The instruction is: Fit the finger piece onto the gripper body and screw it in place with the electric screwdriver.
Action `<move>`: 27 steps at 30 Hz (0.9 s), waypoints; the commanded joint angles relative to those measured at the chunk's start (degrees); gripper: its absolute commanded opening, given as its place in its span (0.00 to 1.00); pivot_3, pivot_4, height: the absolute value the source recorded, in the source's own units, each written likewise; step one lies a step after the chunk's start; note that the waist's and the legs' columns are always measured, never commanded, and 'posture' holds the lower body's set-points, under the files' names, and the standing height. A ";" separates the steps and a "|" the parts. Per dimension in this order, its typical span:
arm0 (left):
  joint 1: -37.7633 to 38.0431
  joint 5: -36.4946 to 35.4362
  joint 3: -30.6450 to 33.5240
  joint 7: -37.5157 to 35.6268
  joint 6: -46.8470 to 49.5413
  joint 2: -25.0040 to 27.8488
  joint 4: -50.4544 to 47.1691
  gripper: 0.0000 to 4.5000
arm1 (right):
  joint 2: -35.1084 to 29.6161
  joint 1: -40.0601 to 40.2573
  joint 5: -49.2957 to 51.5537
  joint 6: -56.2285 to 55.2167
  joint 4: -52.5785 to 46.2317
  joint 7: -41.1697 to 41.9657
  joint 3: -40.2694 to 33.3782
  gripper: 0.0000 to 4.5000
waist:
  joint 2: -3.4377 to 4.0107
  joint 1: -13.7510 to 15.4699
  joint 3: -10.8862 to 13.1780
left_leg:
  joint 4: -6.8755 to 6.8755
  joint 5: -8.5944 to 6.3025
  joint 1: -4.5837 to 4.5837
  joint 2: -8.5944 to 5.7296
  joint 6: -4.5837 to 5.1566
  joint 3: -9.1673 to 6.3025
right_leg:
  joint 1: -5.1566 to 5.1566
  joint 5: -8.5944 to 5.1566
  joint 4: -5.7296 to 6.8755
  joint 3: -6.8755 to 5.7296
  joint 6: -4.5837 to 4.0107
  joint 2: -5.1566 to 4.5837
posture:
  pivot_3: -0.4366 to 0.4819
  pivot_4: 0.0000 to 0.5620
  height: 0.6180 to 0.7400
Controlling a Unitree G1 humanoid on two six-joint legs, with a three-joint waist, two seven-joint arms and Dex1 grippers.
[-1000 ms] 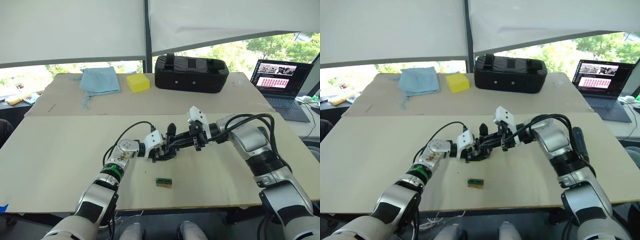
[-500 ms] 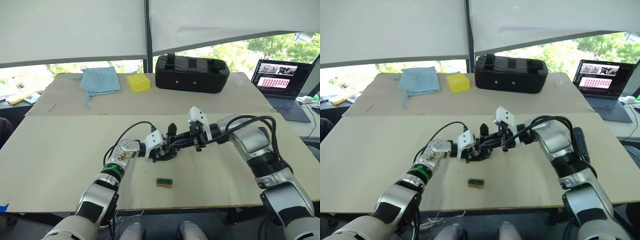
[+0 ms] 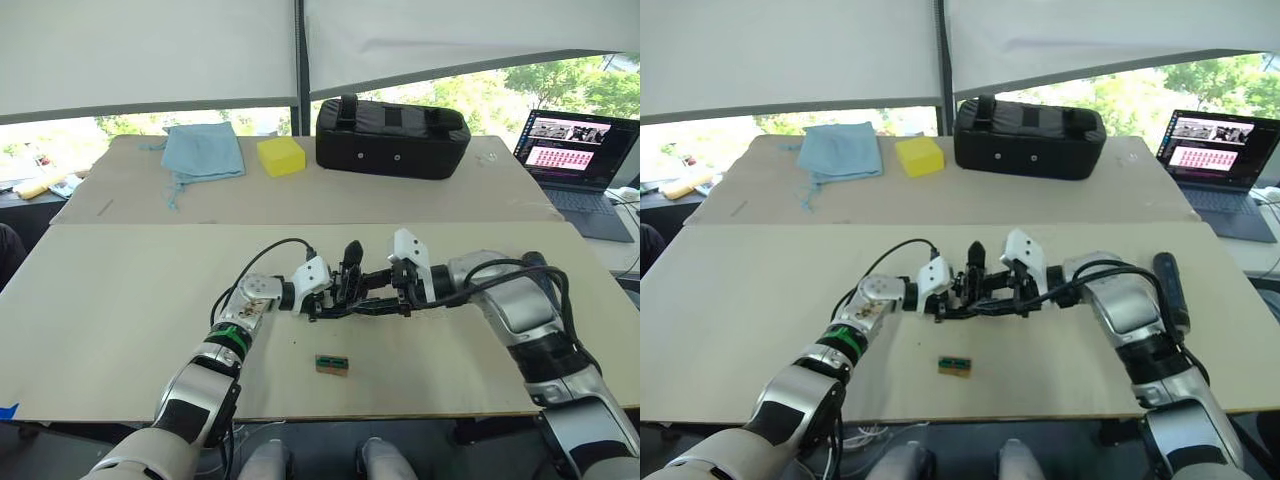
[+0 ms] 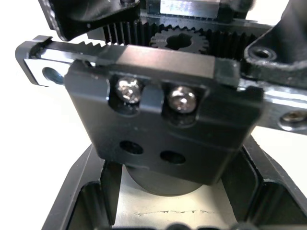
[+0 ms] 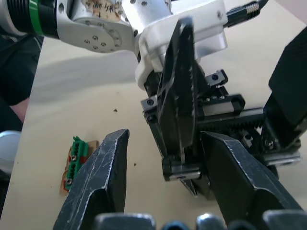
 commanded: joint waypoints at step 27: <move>8.93 -32.98 8.93 -18.16 47.43 25.65 -62.23 1.00 | -24.74 14.82 -3.50 48.33 2.22 -36.16 -31.59 0.99 | 0.04 -0.11 0.52 | 0.04 0.00 -0.05 0.13 0.02 0.32 | 0.06 -0.02 -0.13 0.06 0.10 -0.07 | 0.48 0.27 1.00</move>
